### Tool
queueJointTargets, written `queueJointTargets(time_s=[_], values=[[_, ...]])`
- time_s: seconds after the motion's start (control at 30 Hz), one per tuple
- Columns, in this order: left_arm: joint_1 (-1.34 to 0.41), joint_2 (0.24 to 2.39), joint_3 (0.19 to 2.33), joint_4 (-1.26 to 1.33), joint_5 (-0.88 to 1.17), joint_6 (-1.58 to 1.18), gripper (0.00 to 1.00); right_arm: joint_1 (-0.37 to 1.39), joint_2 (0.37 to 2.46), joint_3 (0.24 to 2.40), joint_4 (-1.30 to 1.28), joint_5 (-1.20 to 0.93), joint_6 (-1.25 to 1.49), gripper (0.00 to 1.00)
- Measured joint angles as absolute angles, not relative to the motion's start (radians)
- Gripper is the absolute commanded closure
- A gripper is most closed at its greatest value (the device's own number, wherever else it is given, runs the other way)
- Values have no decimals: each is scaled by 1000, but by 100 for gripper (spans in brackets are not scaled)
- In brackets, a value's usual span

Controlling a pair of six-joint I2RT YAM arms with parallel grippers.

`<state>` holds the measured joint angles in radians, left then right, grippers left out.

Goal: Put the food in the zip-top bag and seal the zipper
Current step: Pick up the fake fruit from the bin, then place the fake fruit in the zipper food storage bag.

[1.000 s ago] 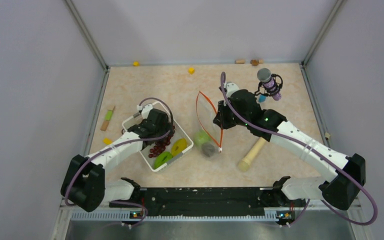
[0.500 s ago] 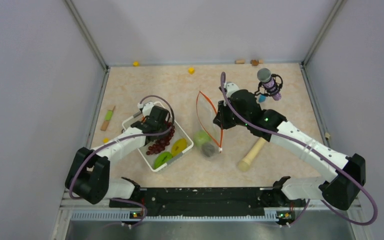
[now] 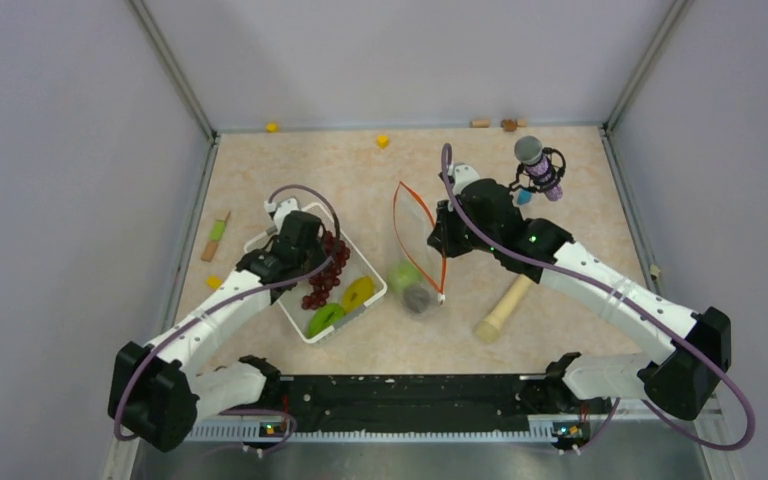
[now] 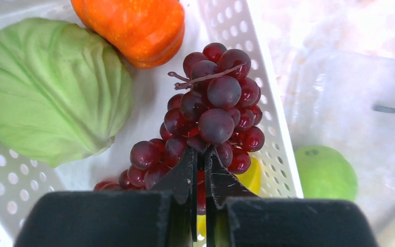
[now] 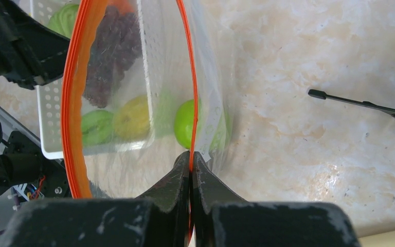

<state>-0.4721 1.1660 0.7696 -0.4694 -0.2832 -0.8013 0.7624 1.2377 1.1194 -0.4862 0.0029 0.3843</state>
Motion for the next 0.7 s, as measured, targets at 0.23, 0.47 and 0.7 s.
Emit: queueJointTargets(time_s=[0.23,0.47,0.7], values=[[-472,972,775,-473,-262,-741,100,762,1238,1119,-486,3,385,100],[-472,857,810,-408,-163,-648,100,762,1238,1119,-486,2,385,100],[-472,848,901,-314,38,-591,100,762,1238,1119,-486,2,385,100]])
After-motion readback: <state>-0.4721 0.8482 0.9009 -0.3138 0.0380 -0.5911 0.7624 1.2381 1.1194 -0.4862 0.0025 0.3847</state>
